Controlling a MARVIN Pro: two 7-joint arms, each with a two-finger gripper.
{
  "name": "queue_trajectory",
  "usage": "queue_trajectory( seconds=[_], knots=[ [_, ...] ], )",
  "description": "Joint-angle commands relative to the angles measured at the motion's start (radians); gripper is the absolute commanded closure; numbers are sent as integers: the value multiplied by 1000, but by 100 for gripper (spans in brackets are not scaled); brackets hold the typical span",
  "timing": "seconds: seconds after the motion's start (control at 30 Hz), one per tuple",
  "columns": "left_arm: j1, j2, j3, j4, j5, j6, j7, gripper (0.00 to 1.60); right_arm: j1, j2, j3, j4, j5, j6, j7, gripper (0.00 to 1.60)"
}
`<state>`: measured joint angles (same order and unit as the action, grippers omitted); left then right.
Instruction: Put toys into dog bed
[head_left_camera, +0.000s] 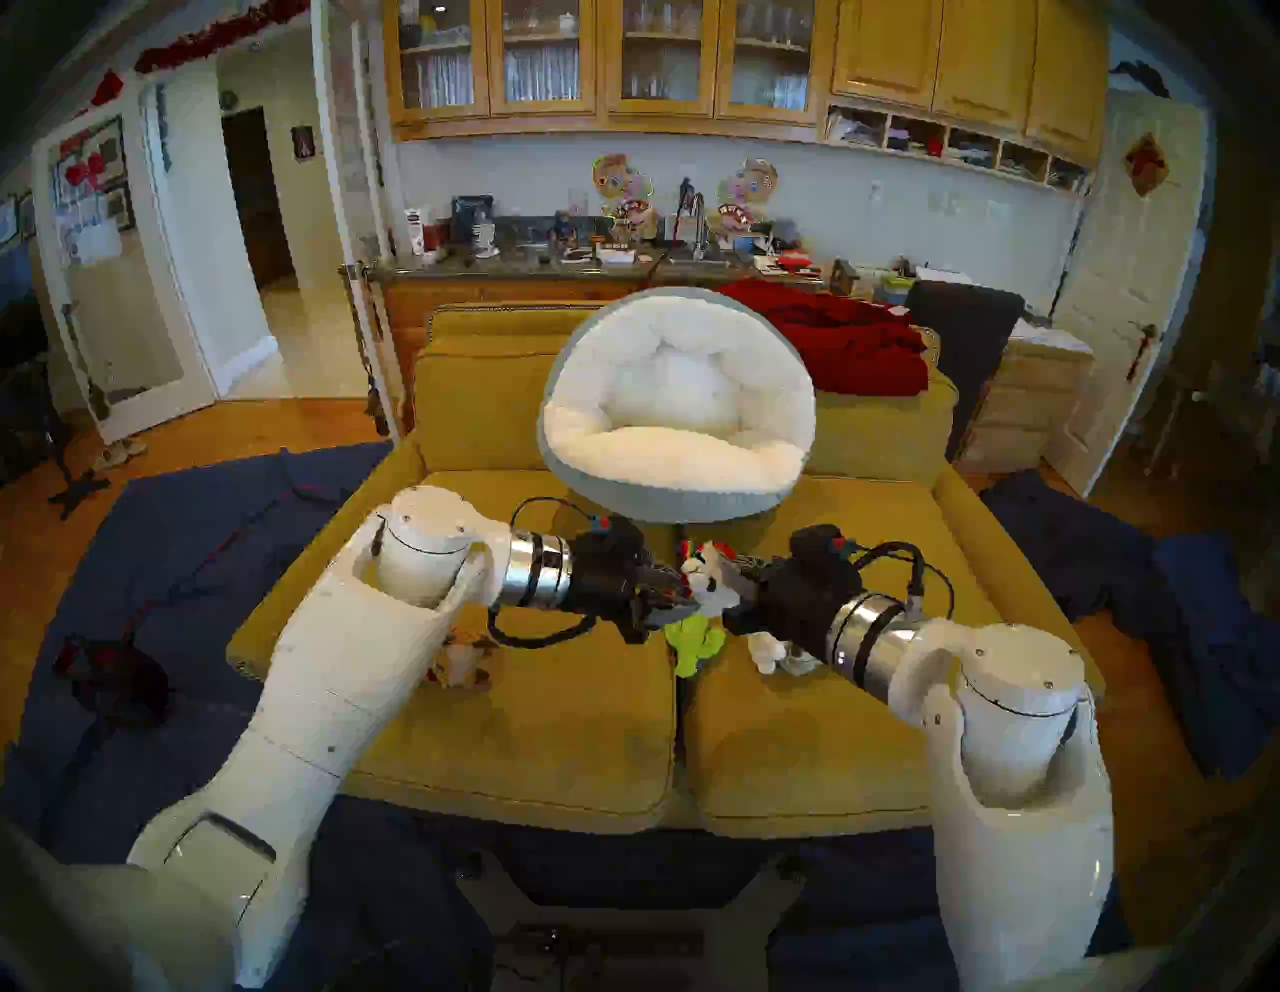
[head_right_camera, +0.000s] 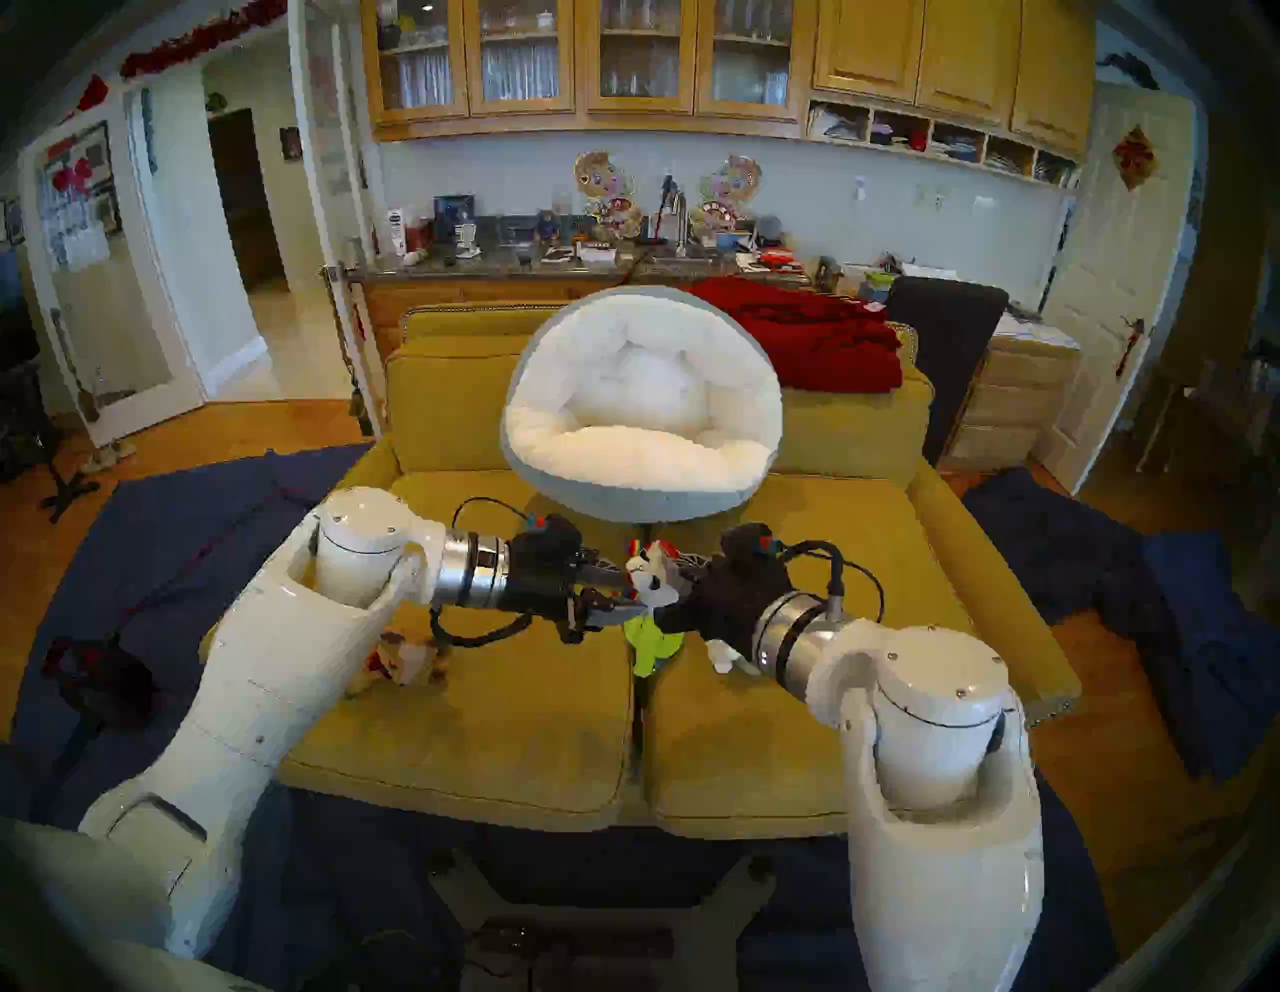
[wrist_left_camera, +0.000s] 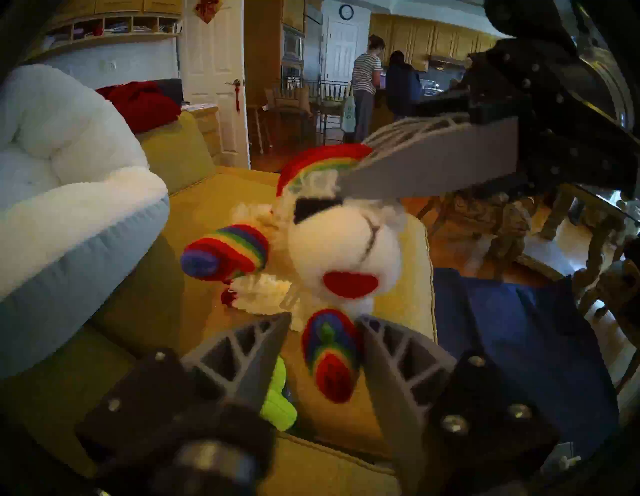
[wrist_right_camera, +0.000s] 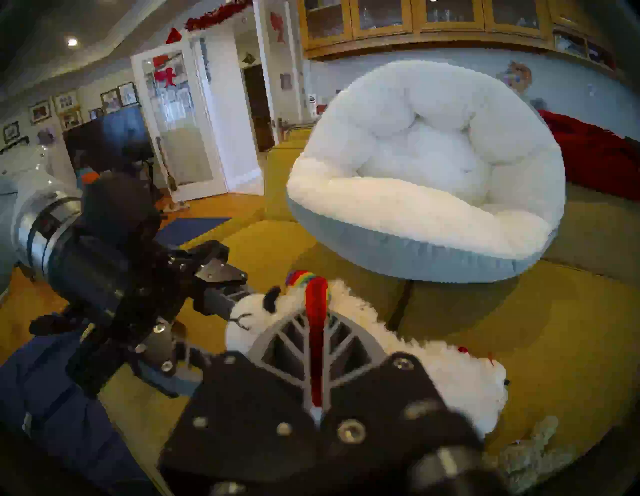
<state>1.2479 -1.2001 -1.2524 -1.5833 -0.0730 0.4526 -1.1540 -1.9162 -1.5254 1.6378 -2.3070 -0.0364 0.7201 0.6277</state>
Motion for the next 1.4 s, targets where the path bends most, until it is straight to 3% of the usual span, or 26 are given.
queue_trajectory(
  seconds=[0.0,0.1,0.13,0.17,0.2,0.23,0.57,0.63,0.67,0.97,1.37],
  knots=[
    [-32,-8,-6,-19,-7,-3,-9,97,2,-5,2,-48,6,-2,3,160],
    [-33,-8,-6,-17,-7,-3,-12,104,1,-7,4,-50,8,0,4,160],
    [-33,-8,-6,-17,-6,-3,-12,127,1,-7,4,-50,8,1,5,160],
    [-32,-8,-6,-18,-4,-5,-10,134,1,-8,5,-50,9,1,6,160],
    [-31,-8,-7,-18,-3,-5,-9,155,1,-8,6,-50,9,2,7,160],
    [-30,-9,-7,-18,-2,-5,-8,160,1,-9,7,-50,10,1,7,160],
    [-23,-14,-11,-21,6,-8,2,160,8,-22,24,-48,19,24,13,160],
    [-22,-14,-11,-21,7,-9,4,160,11,-23,28,-46,19,29,13,70],
    [-21,-15,-12,-22,7,-10,6,160,13,-24,30,-44,19,30,14,0],
    [-21,-16,-19,-19,15,-9,37,160,12,-21,60,-41,24,35,22,0],
    [-94,-11,-72,18,22,2,85,160,-51,-9,181,-27,51,16,57,0]
  ],
)
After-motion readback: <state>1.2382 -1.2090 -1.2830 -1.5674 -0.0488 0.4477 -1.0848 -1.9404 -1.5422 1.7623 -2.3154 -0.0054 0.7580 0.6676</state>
